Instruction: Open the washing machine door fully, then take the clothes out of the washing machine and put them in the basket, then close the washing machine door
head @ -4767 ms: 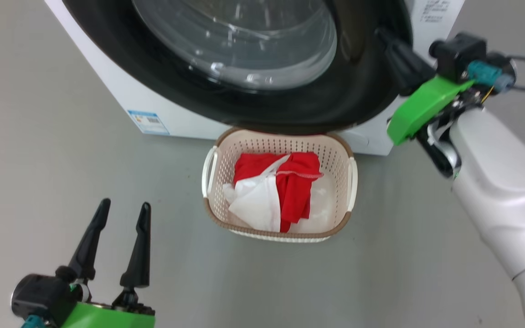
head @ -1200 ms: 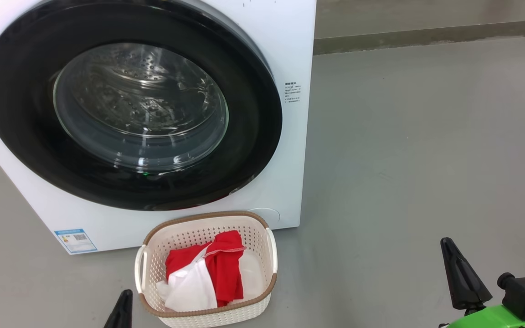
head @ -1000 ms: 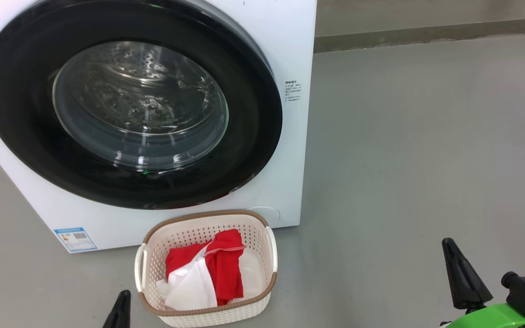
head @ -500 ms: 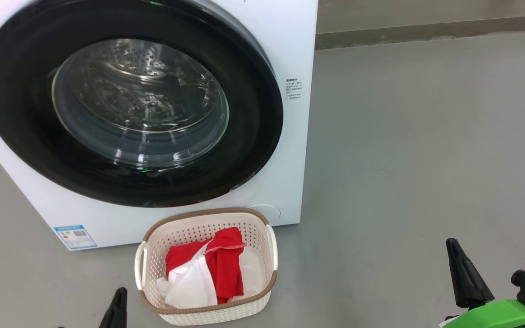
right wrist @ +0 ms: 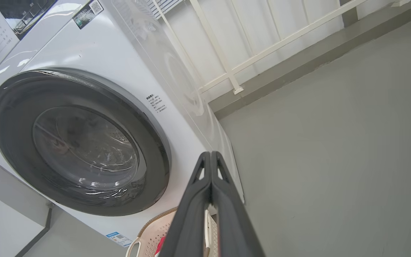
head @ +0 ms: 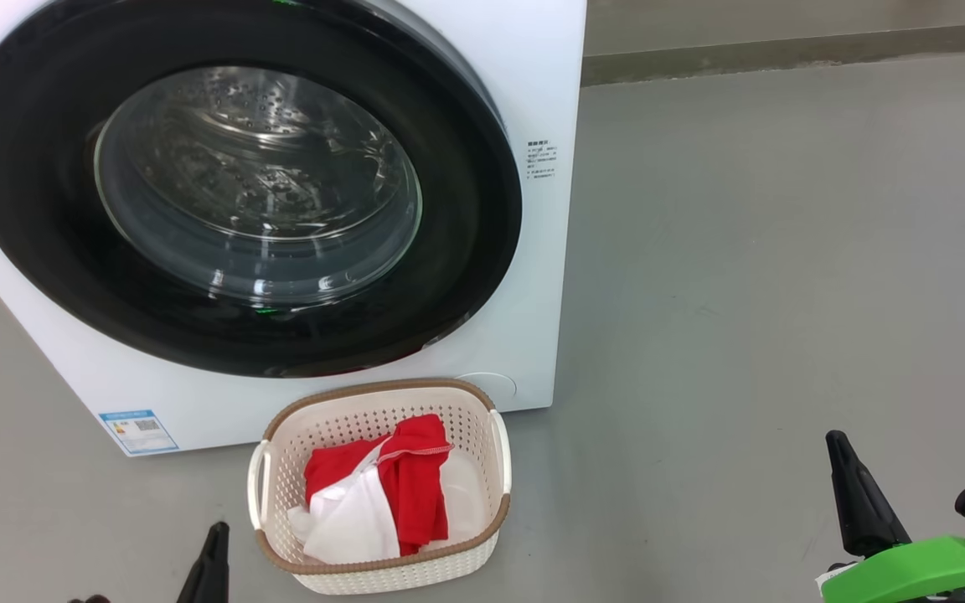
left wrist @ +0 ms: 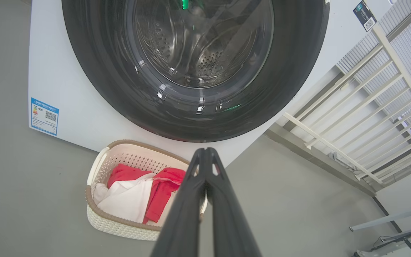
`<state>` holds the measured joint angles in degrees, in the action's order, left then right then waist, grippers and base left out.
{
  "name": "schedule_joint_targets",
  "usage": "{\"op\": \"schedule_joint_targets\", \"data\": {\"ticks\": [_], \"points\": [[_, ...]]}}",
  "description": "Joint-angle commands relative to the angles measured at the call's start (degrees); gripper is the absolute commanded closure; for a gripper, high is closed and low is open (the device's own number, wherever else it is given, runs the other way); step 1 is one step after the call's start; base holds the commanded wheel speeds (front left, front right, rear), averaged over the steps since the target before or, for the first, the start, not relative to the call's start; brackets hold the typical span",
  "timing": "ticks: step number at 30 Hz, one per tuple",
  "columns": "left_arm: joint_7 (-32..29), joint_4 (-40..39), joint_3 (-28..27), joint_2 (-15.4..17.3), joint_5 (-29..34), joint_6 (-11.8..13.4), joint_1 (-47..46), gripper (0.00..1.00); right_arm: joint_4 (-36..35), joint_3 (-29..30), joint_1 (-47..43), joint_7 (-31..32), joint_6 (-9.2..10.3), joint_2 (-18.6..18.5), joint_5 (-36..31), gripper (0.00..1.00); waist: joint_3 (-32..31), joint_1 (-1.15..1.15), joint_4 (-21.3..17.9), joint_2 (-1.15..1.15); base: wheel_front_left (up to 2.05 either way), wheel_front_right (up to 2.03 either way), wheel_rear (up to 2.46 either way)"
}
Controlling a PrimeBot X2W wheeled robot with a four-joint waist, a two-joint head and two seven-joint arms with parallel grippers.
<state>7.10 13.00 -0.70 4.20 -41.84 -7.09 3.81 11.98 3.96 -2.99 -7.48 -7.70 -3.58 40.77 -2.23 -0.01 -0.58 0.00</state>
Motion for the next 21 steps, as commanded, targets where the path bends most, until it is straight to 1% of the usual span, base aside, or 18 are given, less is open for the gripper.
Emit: {"op": "schedule_joint_targets", "data": {"ticks": [1,21], "points": [[-0.29,-1.2,-1.28,0.35,-1.86,-0.14,-2.79,1.0,-1.2,0.06,2.9,0.34,0.07,-0.54,2.0,1.0,0.05,0.0,0.01,0.0,0.0,0.0,0.0],[-3.42,-0.67,-2.36,-0.04,-13.23,-0.2,-4.49,1.0,-0.44,0.66,4.37,3.55,0.1,-0.25,13.59,1.0,0.6,0.0,0.15,0.0,0.0,0.0,0.0]]}}
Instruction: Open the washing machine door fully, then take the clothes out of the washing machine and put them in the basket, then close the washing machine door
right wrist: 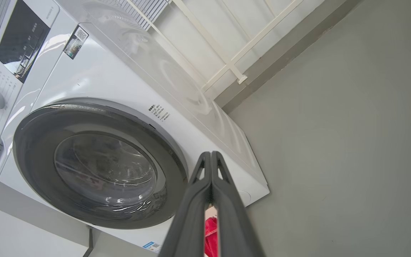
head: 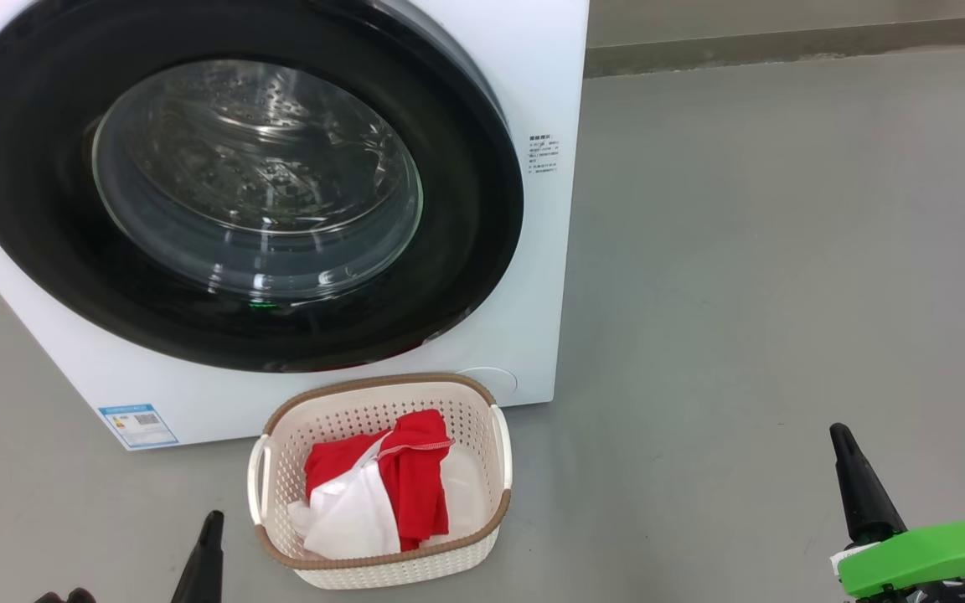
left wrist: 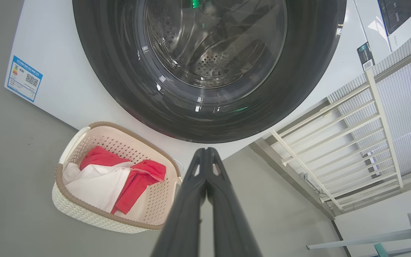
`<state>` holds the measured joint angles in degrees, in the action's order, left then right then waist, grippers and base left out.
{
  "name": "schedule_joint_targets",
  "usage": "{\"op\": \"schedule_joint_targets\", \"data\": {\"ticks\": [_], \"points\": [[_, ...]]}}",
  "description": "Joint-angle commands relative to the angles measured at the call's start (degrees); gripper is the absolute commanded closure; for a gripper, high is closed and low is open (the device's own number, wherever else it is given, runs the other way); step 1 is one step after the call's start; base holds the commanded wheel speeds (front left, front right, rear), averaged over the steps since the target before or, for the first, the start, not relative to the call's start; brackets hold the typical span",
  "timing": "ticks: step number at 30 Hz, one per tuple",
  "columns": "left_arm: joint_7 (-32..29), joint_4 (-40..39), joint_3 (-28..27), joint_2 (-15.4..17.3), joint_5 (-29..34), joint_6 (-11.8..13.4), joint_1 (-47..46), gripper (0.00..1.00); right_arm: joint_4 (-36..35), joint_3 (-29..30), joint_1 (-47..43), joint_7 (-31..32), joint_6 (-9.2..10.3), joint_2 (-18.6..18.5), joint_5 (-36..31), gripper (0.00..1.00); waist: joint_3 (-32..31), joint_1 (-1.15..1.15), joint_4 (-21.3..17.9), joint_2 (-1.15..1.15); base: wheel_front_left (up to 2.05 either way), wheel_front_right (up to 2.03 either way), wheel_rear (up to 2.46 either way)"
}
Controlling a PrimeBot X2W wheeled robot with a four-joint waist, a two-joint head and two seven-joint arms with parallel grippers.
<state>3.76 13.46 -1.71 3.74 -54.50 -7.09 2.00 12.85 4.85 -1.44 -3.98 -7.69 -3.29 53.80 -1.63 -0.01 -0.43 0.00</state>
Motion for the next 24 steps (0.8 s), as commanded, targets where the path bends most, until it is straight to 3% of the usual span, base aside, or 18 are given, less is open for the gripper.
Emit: {"op": "schedule_joint_targets", "data": {"ticks": [1,24], "points": [[-0.25,-1.11,-1.41,0.4,-1.17,-0.2,-2.77,1.0,-1.27,-0.2,2.9,0.23,0.1,-0.52,1.17,1.0,0.02,0.0,0.01,0.0,0.0,0.0,0.0],[-4.04,-0.47,-2.71,-0.08,-14.94,-0.28,-4.82,1.0,-0.34,0.53,4.68,4.11,0.13,-0.17,15.2,1.0,0.69,0.0,0.17,0.0,0.0,0.0,0.0]]}}
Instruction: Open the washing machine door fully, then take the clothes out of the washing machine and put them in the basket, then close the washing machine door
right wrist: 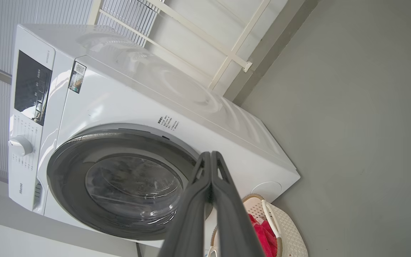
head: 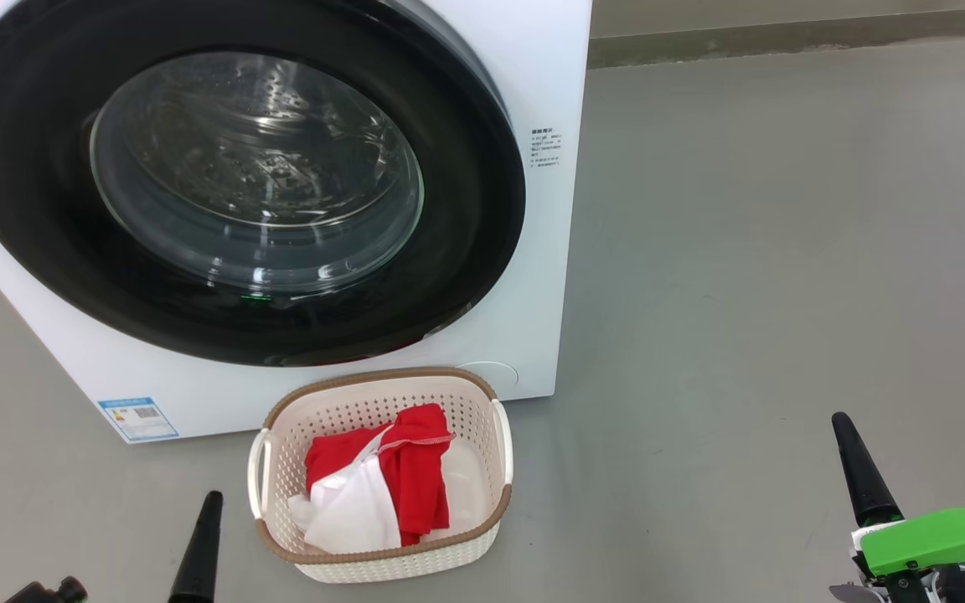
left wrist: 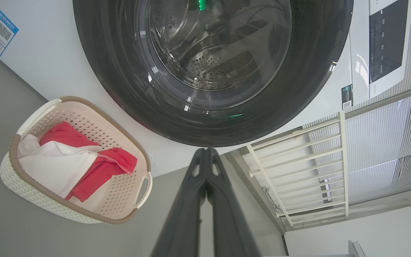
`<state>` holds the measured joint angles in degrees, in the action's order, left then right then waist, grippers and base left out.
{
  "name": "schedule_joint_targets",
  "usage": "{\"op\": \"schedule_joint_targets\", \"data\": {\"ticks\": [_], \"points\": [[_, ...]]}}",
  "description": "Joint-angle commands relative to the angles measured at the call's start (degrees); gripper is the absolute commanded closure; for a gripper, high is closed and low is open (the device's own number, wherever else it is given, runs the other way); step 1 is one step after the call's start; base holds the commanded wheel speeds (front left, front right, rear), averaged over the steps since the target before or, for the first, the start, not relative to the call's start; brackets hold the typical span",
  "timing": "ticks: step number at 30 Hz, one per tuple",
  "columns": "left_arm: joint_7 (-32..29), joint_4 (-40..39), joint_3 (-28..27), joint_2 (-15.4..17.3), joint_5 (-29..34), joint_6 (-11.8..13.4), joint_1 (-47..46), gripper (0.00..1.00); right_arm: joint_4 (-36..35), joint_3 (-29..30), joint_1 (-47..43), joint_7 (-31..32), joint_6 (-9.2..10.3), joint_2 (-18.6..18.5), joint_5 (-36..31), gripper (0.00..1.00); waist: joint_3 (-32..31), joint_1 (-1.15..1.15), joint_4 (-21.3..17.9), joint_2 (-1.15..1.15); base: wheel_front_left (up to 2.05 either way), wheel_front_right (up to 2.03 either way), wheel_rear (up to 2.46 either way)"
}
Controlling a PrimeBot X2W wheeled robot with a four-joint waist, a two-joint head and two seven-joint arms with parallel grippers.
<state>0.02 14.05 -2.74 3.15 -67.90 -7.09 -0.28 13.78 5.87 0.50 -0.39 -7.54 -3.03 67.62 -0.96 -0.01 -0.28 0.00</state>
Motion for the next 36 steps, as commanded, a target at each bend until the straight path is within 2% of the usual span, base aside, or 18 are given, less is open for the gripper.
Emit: {"op": "schedule_joint_targets", "data": {"ticks": [1,36], "points": [[-0.46,-1.02,-1.74,0.49,-2.14,-0.28,-2.62,1.0,-1.24,-0.46,2.82,0.69,-0.01,-0.41,1.99,1.0,0.06,0.0,0.02,0.0,0.0,0.0,0.0],[-6.22,-0.06,-3.7,-0.23,-23.12,-0.39,-5.74,1.0,0.17,0.62,5.54,6.58,0.05,0.12,23.38,1.0,1.08,0.0,0.26,0.0,0.0,0.0,0.0]]}}
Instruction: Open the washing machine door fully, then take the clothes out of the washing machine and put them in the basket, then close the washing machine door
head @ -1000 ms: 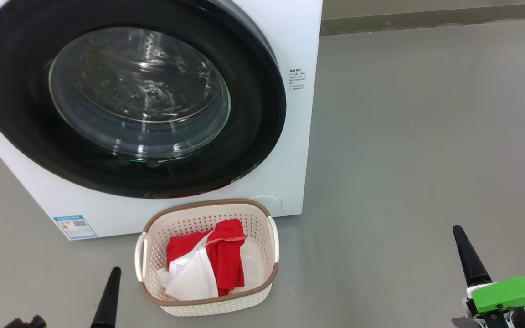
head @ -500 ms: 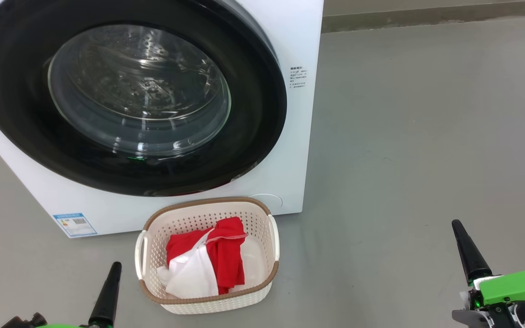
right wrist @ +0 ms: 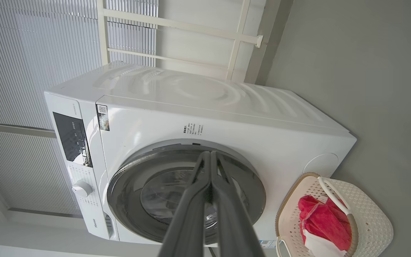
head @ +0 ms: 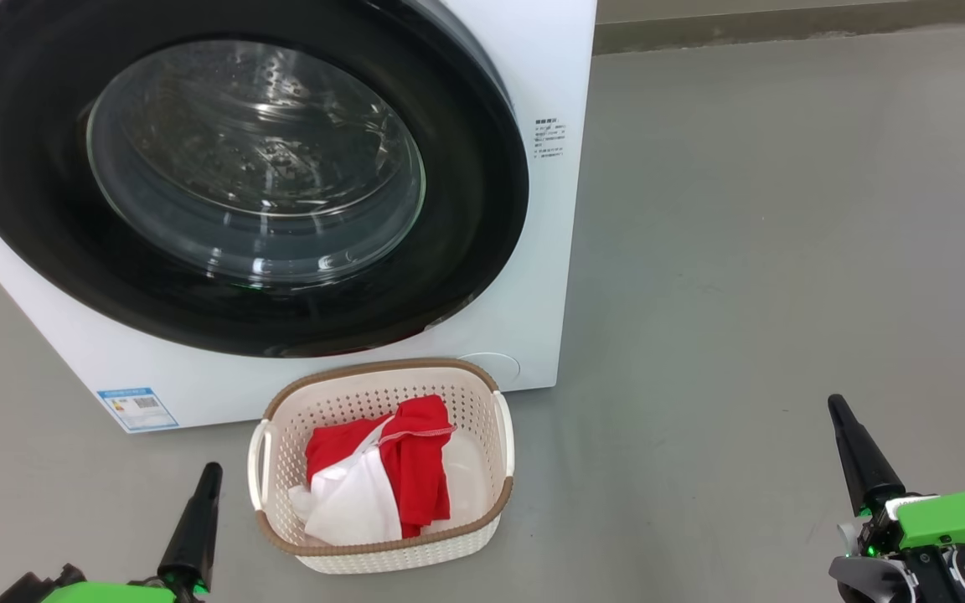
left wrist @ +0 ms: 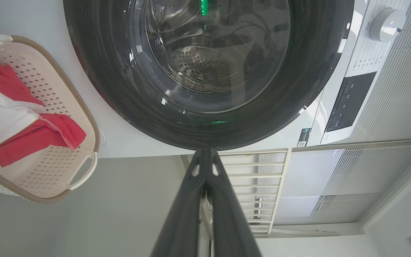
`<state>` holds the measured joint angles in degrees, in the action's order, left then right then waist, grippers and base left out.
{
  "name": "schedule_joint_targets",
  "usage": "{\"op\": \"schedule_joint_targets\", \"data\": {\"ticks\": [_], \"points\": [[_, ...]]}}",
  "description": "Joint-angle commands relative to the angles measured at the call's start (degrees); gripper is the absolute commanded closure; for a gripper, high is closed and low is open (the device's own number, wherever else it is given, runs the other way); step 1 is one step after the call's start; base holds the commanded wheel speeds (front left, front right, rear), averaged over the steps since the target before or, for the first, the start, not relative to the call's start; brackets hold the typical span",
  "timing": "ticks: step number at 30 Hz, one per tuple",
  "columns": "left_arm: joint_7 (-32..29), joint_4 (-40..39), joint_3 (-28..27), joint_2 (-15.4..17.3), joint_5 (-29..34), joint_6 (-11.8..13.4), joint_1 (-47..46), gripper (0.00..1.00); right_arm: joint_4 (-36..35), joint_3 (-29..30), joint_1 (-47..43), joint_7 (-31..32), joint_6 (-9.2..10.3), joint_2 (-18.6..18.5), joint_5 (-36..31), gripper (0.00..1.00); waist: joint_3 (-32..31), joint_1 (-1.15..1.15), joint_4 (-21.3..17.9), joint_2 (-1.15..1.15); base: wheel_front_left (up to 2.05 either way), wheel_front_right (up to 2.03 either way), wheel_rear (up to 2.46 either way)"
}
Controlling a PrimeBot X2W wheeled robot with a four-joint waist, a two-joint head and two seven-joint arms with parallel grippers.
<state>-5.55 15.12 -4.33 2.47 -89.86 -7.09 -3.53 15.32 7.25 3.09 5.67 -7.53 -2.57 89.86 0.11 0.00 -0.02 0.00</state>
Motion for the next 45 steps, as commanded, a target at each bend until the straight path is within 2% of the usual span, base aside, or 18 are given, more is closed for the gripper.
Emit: {"op": "schedule_joint_targets", "data": {"ticks": [1,45], "points": [[-0.81,-1.11,-2.16,0.43,-1.76,-0.39,-2.58,1.0,-1.33,-0.73,3.03,0.69,0.04,-0.33,1.74,1.0,0.04,0.0,0.01,0.0,0.0,0.0,0.0],[-0.94,-1.08,-2.2,0.41,-2.3,-0.4,-2.65,1.0,-1.3,-0.72,3.09,0.82,0.04,-0.31,2.29,1.0,0.07,0.0,0.02,0.0,0.0,0.0,0.0]]}}
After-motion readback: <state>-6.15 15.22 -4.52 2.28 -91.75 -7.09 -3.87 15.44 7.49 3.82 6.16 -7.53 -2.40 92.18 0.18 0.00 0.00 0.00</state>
